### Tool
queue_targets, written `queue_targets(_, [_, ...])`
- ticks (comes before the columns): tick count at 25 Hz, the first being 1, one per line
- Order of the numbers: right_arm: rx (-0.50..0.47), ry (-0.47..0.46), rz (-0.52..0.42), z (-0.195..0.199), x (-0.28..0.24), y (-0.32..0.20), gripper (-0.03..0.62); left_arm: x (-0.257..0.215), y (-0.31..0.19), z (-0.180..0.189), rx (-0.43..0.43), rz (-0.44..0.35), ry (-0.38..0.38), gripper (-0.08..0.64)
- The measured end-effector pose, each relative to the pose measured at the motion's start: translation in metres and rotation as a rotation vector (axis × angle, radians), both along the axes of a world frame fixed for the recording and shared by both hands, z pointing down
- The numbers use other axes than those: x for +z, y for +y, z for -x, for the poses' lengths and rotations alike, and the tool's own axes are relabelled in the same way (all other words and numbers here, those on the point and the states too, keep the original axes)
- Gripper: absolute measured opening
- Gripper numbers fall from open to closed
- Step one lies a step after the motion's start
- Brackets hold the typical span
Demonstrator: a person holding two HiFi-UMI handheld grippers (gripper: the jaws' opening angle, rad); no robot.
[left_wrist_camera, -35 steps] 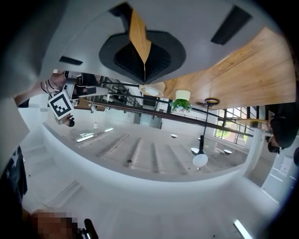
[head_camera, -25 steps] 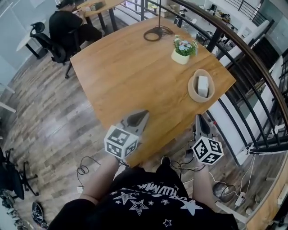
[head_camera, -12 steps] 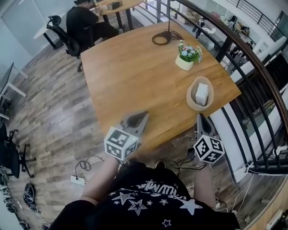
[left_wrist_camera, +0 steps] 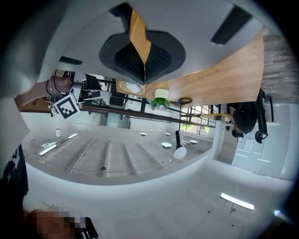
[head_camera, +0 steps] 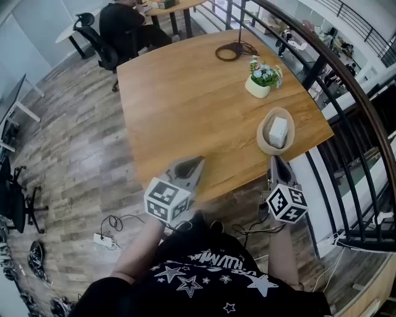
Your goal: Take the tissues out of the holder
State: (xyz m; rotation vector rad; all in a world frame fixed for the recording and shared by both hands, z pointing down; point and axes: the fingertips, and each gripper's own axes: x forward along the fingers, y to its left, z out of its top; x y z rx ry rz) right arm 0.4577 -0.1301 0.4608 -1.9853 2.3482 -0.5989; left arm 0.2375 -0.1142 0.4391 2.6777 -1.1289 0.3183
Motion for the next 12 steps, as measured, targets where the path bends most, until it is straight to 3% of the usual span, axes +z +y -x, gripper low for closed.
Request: queue_targets(12, [0.122, 0.068, 0.036, -0.007, -0.014, -0.025, 0.043, -0.030, -0.049, -0.009, 0.101, -0.067, 0.060, 0.015])
